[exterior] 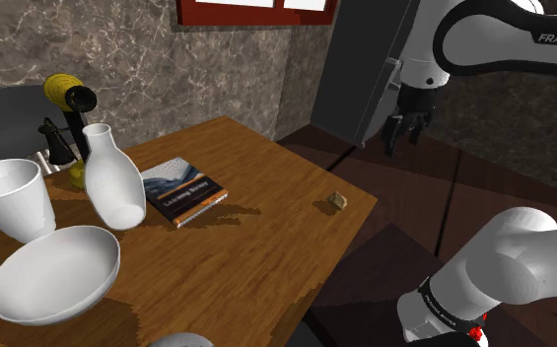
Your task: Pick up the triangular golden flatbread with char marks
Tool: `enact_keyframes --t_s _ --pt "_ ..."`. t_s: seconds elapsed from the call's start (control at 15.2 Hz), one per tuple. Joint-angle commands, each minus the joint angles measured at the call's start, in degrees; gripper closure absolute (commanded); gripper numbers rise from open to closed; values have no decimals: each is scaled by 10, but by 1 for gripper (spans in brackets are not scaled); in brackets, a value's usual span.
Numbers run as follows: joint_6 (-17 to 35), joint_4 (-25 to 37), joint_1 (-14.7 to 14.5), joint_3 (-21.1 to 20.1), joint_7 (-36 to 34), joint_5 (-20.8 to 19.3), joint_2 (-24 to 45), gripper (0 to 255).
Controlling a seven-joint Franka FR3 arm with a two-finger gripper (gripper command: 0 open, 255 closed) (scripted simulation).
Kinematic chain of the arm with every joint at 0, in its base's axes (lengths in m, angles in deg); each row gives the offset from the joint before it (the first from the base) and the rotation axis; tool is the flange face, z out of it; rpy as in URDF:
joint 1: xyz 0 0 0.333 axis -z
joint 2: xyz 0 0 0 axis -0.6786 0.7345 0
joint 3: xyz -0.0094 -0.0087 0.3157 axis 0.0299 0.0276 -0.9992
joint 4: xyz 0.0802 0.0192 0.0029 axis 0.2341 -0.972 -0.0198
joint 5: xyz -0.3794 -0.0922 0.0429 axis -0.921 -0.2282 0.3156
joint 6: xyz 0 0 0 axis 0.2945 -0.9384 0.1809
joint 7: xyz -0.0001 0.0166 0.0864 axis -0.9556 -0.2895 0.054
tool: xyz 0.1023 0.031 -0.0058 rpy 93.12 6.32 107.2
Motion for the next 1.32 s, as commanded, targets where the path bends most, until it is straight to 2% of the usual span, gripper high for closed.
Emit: enact_keyframes --t_s 0.0,0.33,0.59,0.86,1.06,1.25 --pt "0 0 0 0 0 0 0 0" --pt "145 -116 -14 1 -5 9 -27 0" --pt "273 -196 -25 0 -10 14 -22 0" --pt "420 -258 -34 -4 -17 16 17 0" --pt "544 -291 -37 -11 -25 12 75 0" --pt "569 -299 -34 -13 -29 10 92 0"
